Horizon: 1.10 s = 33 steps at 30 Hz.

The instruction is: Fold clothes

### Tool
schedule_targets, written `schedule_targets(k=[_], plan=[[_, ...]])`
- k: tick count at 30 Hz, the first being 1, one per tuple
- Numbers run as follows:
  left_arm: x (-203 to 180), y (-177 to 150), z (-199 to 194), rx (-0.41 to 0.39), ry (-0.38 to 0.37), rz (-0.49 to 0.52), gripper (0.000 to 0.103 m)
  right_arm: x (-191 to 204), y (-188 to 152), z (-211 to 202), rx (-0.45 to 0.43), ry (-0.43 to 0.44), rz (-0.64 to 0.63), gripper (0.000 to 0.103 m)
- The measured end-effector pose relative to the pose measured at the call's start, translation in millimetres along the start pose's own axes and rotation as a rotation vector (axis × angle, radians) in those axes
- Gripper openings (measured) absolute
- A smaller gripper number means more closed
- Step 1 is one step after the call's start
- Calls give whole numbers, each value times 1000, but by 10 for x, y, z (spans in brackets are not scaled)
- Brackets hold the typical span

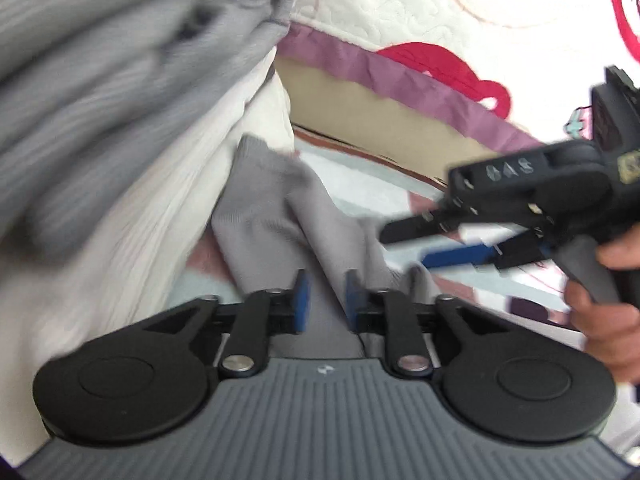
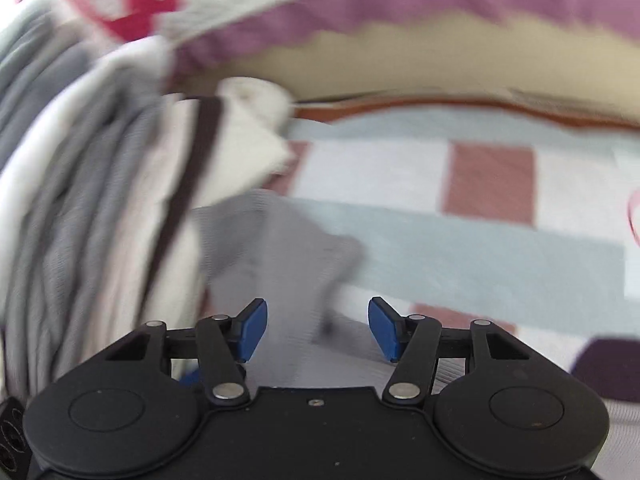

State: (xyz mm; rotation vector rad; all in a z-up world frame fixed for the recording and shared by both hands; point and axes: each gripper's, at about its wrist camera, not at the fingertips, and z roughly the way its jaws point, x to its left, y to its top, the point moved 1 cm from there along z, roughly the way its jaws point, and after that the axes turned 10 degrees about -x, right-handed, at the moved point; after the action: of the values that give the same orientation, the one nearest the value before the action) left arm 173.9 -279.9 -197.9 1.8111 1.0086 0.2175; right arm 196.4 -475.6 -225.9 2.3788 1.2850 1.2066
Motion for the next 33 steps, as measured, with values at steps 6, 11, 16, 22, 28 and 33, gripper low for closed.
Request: schedule_targets(k=[6,11,16,22,28,33], plan=[[4,-67,12,69,36,61,20,-43,-33,58,-55,111,23,6],[91,-16,-262,83,-28,-42,20,172,-75,0,-118,213,-86,5],[29,17,-251,63,-94,-89,28,530,-142,70,-17,275,-207,5],[60,-133,73,41,21,-110,50,692,-320,150,108,250,-277,5],[229,-111,-19,6,180,-157,7,405,-285,-351,18,292,-166,15],[242,-120,-19,31,250,-171,8,494,-753,-938,-75,71,-471,58]])
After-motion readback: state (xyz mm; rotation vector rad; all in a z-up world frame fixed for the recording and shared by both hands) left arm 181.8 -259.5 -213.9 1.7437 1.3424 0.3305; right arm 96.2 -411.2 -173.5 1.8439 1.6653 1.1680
